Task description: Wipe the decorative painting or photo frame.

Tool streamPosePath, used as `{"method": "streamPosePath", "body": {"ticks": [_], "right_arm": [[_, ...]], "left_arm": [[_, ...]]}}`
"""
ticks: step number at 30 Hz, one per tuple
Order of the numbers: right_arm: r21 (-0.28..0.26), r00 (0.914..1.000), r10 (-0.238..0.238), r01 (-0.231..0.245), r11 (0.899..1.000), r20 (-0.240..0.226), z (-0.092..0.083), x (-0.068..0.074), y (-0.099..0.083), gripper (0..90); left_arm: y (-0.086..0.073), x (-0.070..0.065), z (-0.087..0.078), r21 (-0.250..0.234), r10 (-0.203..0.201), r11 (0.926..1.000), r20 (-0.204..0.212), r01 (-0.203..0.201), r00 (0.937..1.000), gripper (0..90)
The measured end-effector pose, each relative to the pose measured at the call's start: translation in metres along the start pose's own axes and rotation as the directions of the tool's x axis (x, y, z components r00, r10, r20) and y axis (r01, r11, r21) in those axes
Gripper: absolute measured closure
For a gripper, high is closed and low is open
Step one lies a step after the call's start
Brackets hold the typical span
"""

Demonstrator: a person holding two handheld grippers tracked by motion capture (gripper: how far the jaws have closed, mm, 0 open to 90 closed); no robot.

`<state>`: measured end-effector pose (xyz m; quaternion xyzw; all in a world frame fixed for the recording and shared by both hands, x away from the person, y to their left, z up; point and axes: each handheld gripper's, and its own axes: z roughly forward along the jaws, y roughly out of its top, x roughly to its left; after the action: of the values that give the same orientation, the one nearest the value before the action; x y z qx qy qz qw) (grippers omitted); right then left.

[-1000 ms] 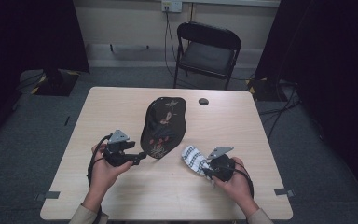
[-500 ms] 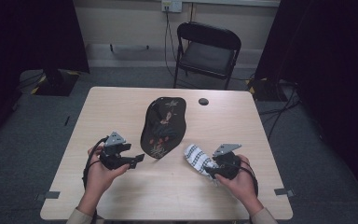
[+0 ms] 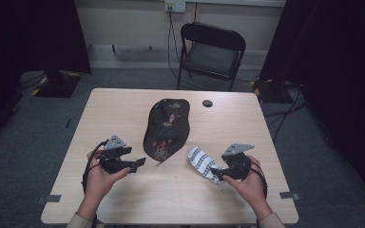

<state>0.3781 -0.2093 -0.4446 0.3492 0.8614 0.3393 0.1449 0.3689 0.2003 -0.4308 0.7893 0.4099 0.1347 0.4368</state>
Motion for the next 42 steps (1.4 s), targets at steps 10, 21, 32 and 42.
{"method": "streamPosePath", "body": {"ticks": [10, 21, 32, 42], "right_arm": [[-0.014, 0.9997, 0.022, -0.022, 1.000, 0.011, -0.007, -0.007, -0.004, 27.4], [-0.022, 0.9992, 0.040, -0.039, 0.999, 0.008, -0.016, -0.013, -0.014, 23.9], [-0.020, 0.9977, 0.065, -0.064, 0.998, 0.022, -0.026, -0.024, -0.025, 20.7], [-0.029, 0.9958, 0.087, -0.087, 0.996, 0.026, -0.038, -0.031, -0.040, 20.0]], "left_arm": [[-0.001, 0.000, 0.000, 0.002, -0.012, 0.9999, 0.011, 0.012, 0.9999, 25.0], [-0.003, 0.003, -0.005, 0.006, -0.012, 0.9999, 0.008, 0.012, 0.9999, 24.8], [-0.009, 0.009, -0.006, 0.034, 0.005, 0.9994, -0.005, -0.004, 1.0000, 24.7], [-0.014, 0.012, -0.008, 0.045, -0.001, 0.9990, -0.017, 0.001, 0.9999, 24.6]]}}
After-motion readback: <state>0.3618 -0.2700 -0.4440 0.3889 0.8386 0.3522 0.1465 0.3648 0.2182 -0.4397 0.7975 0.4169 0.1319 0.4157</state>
